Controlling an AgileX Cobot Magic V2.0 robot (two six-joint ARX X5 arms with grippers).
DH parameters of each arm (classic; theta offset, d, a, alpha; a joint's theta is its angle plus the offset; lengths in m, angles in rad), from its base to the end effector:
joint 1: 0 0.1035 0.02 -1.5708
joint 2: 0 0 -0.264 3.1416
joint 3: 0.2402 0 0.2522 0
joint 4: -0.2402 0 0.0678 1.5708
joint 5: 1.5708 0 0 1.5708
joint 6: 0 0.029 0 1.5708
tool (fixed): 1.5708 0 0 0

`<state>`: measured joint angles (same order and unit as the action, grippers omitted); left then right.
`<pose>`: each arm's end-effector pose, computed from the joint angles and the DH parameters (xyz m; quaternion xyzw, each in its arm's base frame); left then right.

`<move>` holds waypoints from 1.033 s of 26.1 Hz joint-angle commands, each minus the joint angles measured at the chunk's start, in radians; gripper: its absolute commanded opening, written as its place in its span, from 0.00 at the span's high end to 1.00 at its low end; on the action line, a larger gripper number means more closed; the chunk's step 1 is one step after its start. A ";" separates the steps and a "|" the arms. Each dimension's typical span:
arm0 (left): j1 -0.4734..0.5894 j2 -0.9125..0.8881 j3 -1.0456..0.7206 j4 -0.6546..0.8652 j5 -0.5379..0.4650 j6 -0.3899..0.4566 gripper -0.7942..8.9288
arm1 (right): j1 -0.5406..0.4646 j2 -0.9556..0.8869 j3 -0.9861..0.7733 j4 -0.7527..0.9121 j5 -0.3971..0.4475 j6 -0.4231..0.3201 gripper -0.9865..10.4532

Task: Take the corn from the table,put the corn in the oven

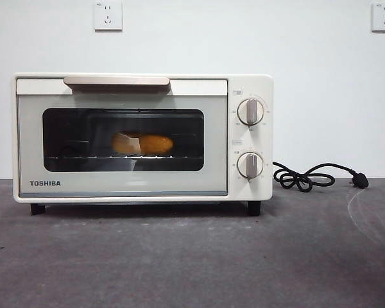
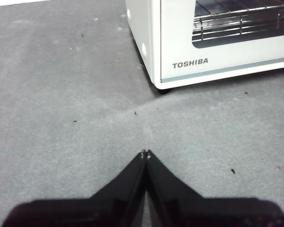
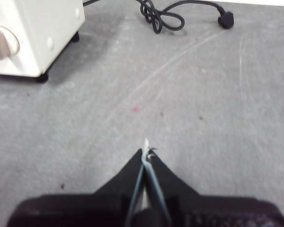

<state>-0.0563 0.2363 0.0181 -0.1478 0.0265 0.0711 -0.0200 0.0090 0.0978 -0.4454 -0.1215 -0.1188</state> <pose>0.1056 -0.0067 0.1362 0.0376 0.1804 -0.0471 0.9817 0.0852 0.0018 0.1536 -0.0458 0.1736 0.0603 0.9819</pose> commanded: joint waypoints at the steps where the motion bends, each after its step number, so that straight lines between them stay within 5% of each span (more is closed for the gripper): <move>1: -0.003 0.000 -0.007 0.009 0.000 0.011 0.92 | -0.002 -0.001 -0.007 0.006 0.010 0.003 0.92; 21: -0.003 -0.005 -0.007 0.006 -0.001 0.011 0.92 | -0.001 0.007 -0.007 0.003 0.010 -0.008 0.92; 27: 0.003 -0.197 -0.007 0.006 -0.001 0.011 0.92 | -0.001 0.007 -0.007 0.003 0.010 -0.008 0.92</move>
<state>-0.0555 0.0486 0.0181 -0.1482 0.0265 0.0711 -0.0200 0.0162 0.0978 -0.4488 -0.1120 -0.1234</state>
